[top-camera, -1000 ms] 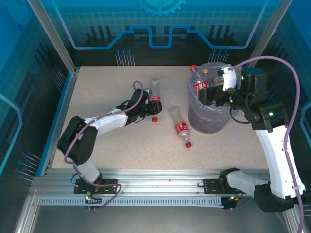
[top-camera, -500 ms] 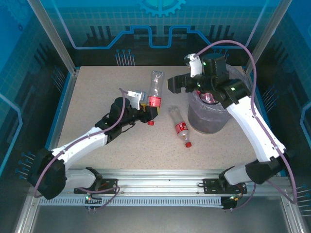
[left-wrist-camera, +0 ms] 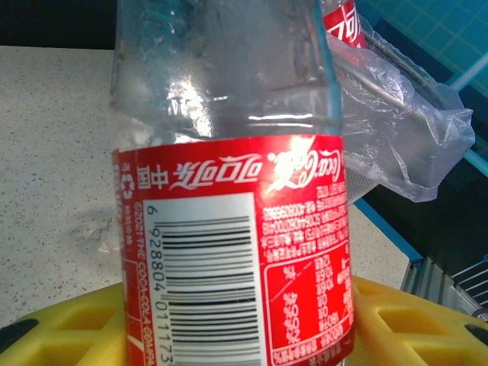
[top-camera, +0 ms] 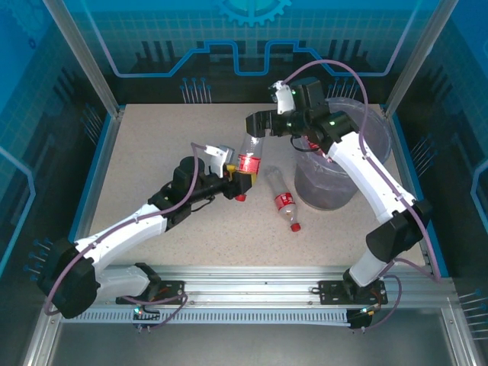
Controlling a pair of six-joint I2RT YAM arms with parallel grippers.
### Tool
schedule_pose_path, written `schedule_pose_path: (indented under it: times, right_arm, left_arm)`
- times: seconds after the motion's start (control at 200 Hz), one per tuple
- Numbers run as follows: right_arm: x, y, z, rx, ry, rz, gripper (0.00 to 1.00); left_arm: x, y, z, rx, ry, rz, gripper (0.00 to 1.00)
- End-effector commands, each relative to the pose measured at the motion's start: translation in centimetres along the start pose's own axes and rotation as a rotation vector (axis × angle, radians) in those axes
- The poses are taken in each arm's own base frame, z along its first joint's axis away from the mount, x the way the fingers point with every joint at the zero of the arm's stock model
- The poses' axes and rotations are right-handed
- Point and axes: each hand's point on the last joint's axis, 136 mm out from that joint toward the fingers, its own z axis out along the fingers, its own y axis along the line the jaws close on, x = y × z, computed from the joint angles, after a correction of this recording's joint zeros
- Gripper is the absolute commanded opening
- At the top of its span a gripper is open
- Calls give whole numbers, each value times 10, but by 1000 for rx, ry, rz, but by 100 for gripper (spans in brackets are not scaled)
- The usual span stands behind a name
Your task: Put the plastic bottles in the bin
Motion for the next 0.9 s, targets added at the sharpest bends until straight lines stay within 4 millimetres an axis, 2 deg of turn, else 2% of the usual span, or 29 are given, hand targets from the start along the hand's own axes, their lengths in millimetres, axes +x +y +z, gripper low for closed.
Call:
schedule_pose_path:
  times: [0.0, 0.22, 0.345, 0.525, 0.665, 0.745, 0.82, 0.895]
  right_arm:
    - [-13, 17, -1, -66, -32, 0, 84]
    - [-15, 23, -7, -92, -49, -19, 64]
    - [-15, 26, -10, -103, -53, -27, 59]
    - [-20, 32, -17, -120, -77, -48, 54]
    - [-27, 36, -25, -124, -103, -65, 53]
    - [-31, 38, -31, -122, -120, -83, 53]
    - [-42, 42, -44, -108, -165, -121, 53]
    - [-60, 46, -68, -77, -236, -177, 52]
  left_arm:
    - [-9, -14, -3, 49, -31, 49, 50]
    - [-10, -14, -2, 49, -31, 44, 50]
    - [-12, -17, -2, 55, -38, 42, 51]
    - [-13, -19, -6, 58, -51, 34, 59]
    - [-16, -20, -10, 65, -79, 20, 72]
    - [-18, -20, -14, 64, -98, 8, 87]
    - [-20, -23, -20, 70, -117, -1, 99]
    - [-24, -27, -27, 78, -134, -5, 99]
